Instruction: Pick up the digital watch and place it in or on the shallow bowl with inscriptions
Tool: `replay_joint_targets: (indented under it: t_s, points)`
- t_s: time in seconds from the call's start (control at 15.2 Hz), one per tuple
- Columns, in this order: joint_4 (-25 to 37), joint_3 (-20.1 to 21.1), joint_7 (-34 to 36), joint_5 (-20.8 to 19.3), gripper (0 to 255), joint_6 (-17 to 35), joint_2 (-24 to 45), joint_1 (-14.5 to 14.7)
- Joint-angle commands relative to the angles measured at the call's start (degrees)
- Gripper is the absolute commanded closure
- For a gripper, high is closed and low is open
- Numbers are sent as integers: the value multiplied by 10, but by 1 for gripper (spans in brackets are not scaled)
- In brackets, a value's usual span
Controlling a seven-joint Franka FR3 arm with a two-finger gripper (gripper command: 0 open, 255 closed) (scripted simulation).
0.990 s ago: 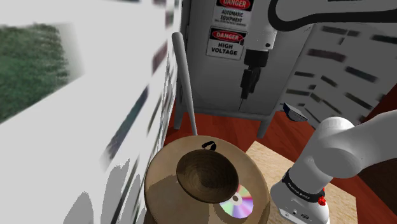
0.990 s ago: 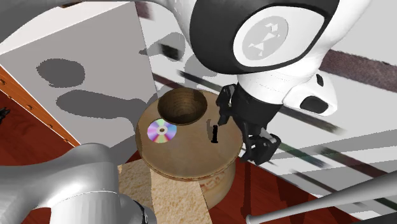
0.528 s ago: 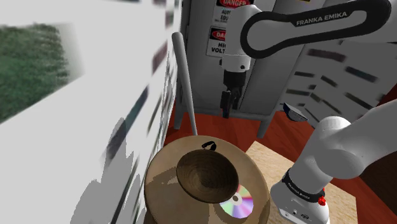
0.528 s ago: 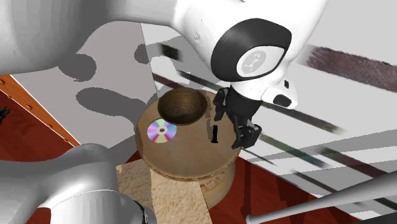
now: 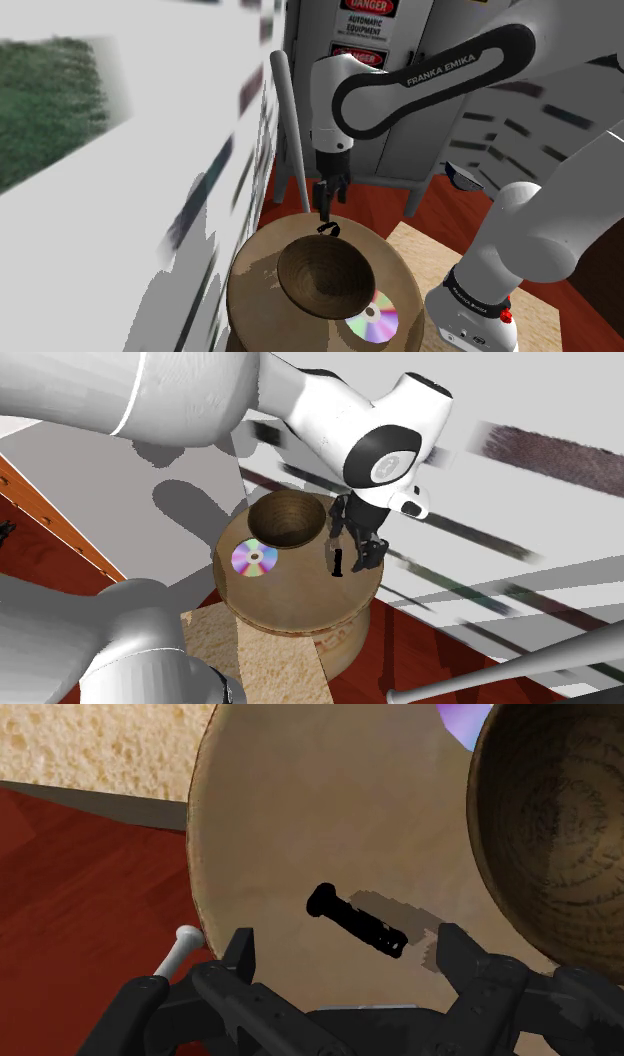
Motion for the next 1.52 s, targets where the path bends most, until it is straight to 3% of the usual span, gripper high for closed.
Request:
replay_joint_targets:
  t_s: [0.0,0.53,0.99,1.06,1.45]
  points:
    - [8,12,15,-1,0,20,36,5]
    - [-35,18,15,3,0,84,57,9]
    - [-35,18,16,3,0,84,56,9]
    - [-35,18,16,3,255,84,56,9]
    - [-35,18,16,3,255,84,56,9]
